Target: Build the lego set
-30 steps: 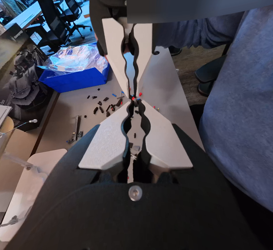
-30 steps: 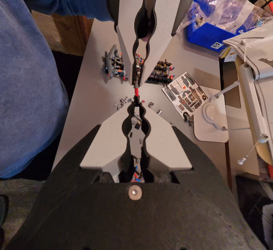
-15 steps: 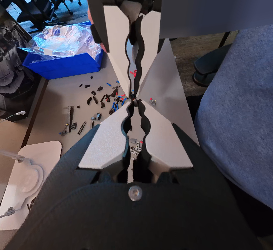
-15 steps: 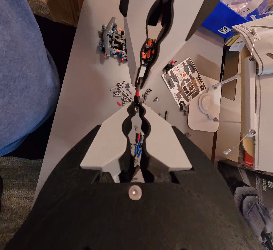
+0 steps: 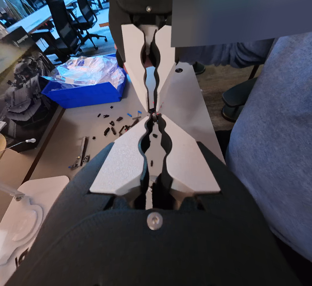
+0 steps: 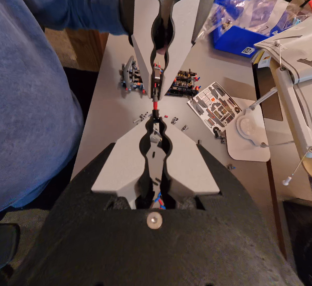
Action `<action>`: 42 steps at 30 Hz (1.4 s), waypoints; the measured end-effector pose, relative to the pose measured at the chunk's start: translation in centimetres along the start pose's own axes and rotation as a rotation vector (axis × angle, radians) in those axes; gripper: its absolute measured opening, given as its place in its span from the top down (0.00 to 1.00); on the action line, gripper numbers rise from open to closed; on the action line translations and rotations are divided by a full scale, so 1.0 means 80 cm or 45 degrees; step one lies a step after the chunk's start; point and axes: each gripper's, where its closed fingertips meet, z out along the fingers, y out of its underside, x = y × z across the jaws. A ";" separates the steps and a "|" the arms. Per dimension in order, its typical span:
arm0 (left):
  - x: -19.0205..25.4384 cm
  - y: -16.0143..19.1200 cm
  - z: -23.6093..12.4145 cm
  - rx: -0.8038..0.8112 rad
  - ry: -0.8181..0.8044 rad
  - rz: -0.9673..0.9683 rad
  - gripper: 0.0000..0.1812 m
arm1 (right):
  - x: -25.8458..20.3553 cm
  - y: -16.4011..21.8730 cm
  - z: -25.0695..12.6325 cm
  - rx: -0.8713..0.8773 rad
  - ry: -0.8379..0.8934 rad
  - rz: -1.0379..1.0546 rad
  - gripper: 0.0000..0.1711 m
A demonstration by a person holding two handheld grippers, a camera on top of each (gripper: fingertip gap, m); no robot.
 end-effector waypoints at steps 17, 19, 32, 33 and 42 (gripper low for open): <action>0.002 -0.021 0.001 0.168 -0.018 -0.024 0.98 | -0.002 -0.010 -0.016 0.233 -0.004 0.115 0.99; 0.002 -0.020 0.001 0.120 -0.011 -0.020 0.98 | -0.003 -0.010 -0.018 0.196 0.012 0.087 0.99; -0.001 -0.011 0.013 -0.054 -0.046 0.001 0.98 | 0.000 0.004 -0.016 -0.038 0.102 -0.009 0.99; -0.001 -0.010 0.014 -0.068 -0.051 0.008 0.98 | -0.001 0.006 -0.015 -0.047 0.103 -0.012 0.99; 0.002 -0.003 0.018 -0.133 -0.011 -0.008 0.98 | -0.003 0.013 -0.010 -0.117 0.102 -0.063 0.99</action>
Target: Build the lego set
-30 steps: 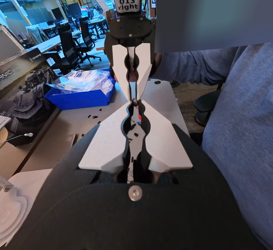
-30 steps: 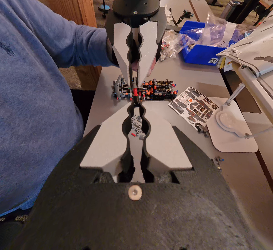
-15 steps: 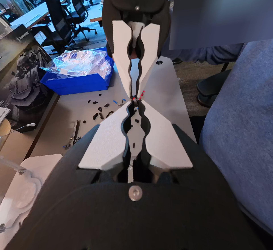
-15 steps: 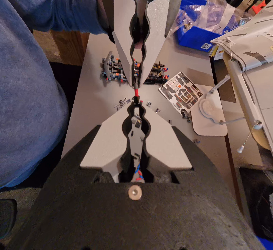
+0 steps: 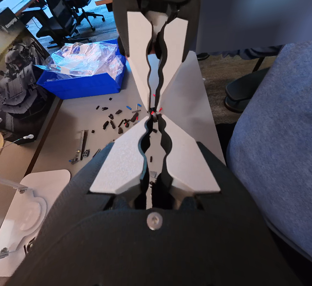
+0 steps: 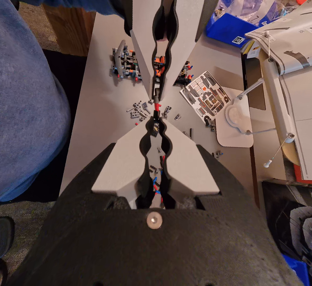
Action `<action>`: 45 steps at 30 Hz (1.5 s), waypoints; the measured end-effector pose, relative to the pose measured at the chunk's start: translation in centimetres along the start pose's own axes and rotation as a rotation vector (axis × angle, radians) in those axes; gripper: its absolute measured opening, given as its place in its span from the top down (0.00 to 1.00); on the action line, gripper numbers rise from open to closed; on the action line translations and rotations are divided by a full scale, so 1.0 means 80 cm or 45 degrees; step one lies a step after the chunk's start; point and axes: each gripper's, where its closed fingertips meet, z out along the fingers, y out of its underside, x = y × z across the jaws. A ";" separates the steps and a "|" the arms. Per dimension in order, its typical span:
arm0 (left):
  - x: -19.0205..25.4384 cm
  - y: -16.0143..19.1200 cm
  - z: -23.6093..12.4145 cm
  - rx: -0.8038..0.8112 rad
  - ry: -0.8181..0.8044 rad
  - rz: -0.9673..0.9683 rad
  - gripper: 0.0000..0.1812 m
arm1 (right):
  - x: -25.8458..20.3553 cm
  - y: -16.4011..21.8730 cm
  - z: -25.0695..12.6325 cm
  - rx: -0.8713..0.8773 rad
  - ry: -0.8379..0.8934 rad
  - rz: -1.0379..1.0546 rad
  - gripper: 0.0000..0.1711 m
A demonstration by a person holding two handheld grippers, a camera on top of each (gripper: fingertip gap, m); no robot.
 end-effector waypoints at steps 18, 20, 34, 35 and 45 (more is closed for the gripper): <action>0.008 0.014 0.001 -0.010 0.126 -0.059 0.97 | -0.010 0.003 0.013 -0.052 -0.044 -0.109 0.99; 0.006 0.013 0.000 -0.008 0.126 -0.060 0.98 | -0.010 0.003 0.014 -0.049 -0.045 -0.106 0.99; 0.002 0.011 0.003 0.121 0.134 -0.120 0.98 | -0.004 0.002 0.004 0.127 -0.086 0.045 0.99; 0.002 0.008 0.001 0.143 0.136 -0.120 0.98 | -0.004 0.000 0.005 0.143 -0.088 0.054 0.98; -0.003 -0.015 -0.005 0.389 0.168 -0.263 0.98 | 0.017 -0.007 -0.013 0.306 0.098 0.092 0.82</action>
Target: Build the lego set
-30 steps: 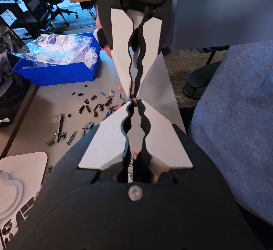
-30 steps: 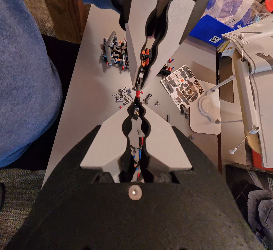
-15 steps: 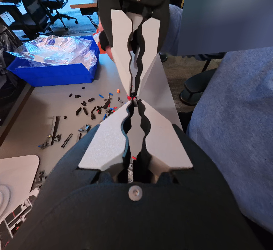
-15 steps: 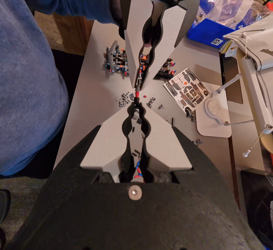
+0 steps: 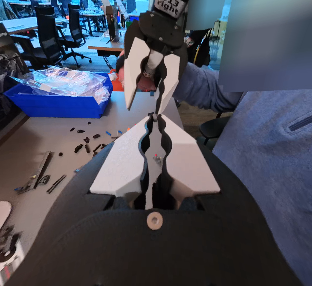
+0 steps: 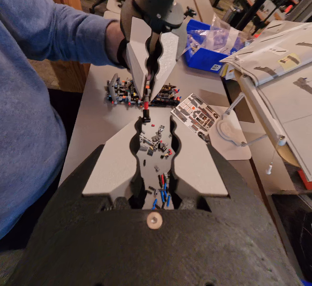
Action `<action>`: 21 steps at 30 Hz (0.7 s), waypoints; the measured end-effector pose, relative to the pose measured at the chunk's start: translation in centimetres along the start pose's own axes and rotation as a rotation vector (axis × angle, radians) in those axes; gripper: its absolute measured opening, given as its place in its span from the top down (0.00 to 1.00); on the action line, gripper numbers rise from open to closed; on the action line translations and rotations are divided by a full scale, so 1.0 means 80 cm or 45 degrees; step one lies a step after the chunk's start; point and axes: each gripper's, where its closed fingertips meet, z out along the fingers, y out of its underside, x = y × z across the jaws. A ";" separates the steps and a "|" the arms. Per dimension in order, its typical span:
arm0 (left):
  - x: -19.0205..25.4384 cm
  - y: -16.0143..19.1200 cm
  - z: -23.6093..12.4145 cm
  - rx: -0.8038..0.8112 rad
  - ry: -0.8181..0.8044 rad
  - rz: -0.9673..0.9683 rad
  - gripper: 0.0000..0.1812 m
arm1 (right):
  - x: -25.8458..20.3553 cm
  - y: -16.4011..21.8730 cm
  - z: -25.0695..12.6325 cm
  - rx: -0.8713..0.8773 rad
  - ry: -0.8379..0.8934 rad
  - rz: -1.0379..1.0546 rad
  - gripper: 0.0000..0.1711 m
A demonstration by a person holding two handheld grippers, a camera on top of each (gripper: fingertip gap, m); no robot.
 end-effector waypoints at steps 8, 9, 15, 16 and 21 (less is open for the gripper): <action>-0.003 -0.023 0.005 0.146 -0.035 -0.056 0.98 | 0.005 -0.002 -0.010 0.033 0.313 -0.140 0.81; -0.003 -0.023 0.006 0.146 -0.039 -0.059 0.98 | 0.006 -0.003 -0.012 0.038 0.358 -0.159 0.83; 0.000 -0.032 0.013 0.233 0.009 -0.152 0.98 | 0.007 -0.014 -0.025 0.084 0.539 -0.296 0.92; 0.001 -0.033 0.015 0.246 0.014 -0.164 0.98 | 0.007 -0.014 -0.025 0.074 0.555 -0.320 0.94; 0.002 -0.037 0.022 0.281 0.022 -0.200 0.98 | 0.007 -0.013 -0.033 0.016 0.655 -0.410 0.97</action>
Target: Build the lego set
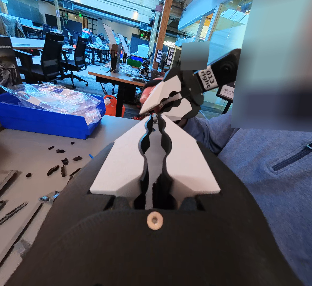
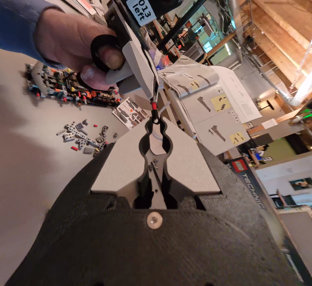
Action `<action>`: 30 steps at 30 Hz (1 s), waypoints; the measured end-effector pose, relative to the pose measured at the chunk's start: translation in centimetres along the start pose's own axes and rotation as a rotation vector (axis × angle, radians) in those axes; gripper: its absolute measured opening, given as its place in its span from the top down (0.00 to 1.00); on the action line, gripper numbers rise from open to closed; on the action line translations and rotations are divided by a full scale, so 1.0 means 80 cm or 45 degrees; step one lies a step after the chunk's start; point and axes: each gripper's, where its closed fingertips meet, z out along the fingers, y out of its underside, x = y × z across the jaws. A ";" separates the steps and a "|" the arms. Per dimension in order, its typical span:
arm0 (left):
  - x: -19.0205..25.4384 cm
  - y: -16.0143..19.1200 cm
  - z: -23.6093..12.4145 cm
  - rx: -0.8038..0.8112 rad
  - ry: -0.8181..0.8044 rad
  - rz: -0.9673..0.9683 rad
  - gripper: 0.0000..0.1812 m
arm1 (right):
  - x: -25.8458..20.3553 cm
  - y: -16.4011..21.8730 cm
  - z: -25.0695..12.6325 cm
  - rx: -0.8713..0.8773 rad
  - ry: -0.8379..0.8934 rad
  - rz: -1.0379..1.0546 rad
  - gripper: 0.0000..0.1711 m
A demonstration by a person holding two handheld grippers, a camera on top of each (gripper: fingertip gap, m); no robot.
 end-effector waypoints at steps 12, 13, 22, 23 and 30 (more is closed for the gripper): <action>0.000 -0.002 0.012 0.025 -0.061 0.036 0.98 | 0.006 0.006 -0.010 -0.097 0.100 -0.029 0.98; -0.001 -0.002 0.013 0.019 -0.066 0.033 0.98 | 0.006 0.007 -0.010 -0.111 0.112 -0.044 0.98; -0.001 0.001 0.013 -0.070 -0.058 0.000 0.98 | 0.008 0.007 -0.011 -0.173 0.121 -0.219 0.98; 0.000 0.002 0.013 -0.083 -0.053 -0.004 0.98 | 0.007 0.007 -0.010 -0.179 0.118 -0.238 0.98; -0.001 0.006 0.015 -0.094 -0.015 -0.050 0.97 | 0.003 0.005 -0.007 -0.175 0.088 -0.272 0.98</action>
